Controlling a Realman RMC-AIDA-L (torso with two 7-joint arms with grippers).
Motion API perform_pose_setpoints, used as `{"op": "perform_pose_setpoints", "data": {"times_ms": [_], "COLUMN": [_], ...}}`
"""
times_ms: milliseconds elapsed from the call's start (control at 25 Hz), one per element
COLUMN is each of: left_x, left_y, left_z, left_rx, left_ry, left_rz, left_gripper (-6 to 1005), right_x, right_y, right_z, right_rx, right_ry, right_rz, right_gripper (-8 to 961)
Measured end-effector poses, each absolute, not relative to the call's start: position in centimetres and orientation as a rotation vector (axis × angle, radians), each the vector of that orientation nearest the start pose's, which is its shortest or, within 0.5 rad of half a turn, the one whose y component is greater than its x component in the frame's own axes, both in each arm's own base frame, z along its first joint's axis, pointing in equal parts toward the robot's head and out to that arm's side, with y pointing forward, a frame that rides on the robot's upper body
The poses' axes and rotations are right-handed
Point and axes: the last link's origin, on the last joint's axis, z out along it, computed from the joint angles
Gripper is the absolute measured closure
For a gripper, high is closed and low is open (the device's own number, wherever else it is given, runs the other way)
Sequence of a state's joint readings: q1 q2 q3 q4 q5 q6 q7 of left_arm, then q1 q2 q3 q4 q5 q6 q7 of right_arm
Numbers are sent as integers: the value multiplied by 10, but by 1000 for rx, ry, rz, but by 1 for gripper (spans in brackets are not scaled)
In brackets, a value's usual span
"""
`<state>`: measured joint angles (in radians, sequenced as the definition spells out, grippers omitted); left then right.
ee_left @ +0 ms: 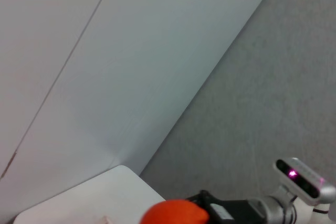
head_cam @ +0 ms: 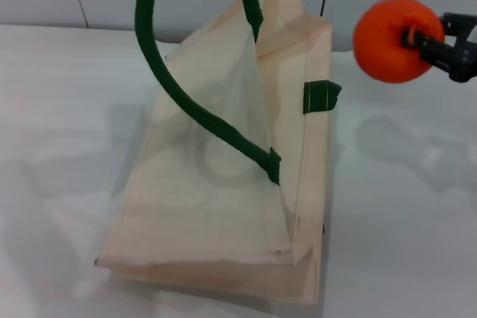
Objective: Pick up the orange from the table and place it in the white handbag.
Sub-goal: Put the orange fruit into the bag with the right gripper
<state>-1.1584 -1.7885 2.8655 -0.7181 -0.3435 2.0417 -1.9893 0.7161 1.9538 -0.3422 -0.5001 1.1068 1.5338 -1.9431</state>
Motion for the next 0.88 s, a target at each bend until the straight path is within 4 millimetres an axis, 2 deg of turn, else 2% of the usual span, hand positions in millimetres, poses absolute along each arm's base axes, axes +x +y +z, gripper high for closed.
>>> {"op": "perform_pose_setpoints", "data": {"times_ms": [120, 320, 640, 880], "left_x": [-138, -136, -131, -129], "left_y": [417, 418, 420, 420], "left_z": [160, 160, 160, 159], "left_rx": [-2764, -2767, -2779, -2783], "left_ry": [-1055, -1049, -1038, -1033], "left_rz": [-867, -868, -869, -871], "left_gripper": [872, 872, 872, 872], "right_x": [235, 226, 192, 177], "right_y": [383, 375, 378, 382], "right_z": [63, 43, 1, -23], "right_rx": [-2575, -2709, -2863, -2952], "right_ry": [288, 240, 178, 155], "right_rz": [857, 818, 763, 689], "right_gripper": [612, 634, 722, 770]}}
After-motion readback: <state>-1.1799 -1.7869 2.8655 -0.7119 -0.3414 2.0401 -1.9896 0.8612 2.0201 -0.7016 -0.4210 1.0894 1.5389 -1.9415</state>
